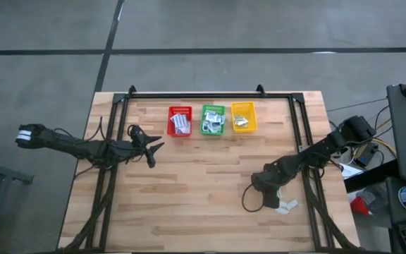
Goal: Pick & Place First Aid Supplies
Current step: Put the green bandage into the yellow basket
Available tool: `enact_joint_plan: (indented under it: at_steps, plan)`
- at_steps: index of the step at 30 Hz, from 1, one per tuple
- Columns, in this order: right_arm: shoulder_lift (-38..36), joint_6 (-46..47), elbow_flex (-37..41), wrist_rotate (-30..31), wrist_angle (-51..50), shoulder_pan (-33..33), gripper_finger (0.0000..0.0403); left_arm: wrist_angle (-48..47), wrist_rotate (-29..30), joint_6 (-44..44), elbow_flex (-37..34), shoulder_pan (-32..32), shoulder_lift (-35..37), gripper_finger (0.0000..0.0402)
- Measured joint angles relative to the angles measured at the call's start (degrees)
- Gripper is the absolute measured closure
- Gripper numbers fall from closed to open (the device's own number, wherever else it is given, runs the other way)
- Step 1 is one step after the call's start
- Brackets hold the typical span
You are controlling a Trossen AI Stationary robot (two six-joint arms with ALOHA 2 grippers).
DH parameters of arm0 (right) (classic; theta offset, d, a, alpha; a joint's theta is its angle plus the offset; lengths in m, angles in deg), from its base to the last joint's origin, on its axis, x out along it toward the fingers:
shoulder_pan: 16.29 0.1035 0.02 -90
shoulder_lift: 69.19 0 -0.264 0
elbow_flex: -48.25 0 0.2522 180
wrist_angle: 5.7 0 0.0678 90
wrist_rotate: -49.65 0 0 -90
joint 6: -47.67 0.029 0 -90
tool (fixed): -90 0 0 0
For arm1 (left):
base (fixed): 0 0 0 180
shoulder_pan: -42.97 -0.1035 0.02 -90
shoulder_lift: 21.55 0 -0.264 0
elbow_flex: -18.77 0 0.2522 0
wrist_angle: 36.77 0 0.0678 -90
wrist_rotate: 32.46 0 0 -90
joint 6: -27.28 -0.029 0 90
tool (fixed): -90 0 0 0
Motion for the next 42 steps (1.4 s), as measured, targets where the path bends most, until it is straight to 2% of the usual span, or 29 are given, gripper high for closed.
enact_joint_plan:
  at_steps: [5,17,26,35,42]
  plan:
    - [-1.1,0.83,0.0,6.45,0.09,-0.18,0.0386,-0.04,0.01,-0.02,0.02,-0.01,0.0,0.0268]
    - [-1.61,1.99,0.0,12.82,-0.72,-0.39,0.0394,-0.07,0.0,-0.02,0.0,-0.02,0.0,0.0268]
    - [-8.25,4.06,0.36,15.19,-2.44,-1.21,0.0395,-0.07,0.01,-0.02,0.01,0.0,0.0,0.0268]
    - [-17.06,3.75,0.15,16.35,-1.78,-5.12,0.0395,-0.11,0.0,-0.02,0.02,0.0,0.0,0.0268]
    - [-19.86,0.75,0.11,15.45,-2.5,-6.26,0.0394,-0.07,0.01,-0.02,0.0,0.0,0.0,0.0268]
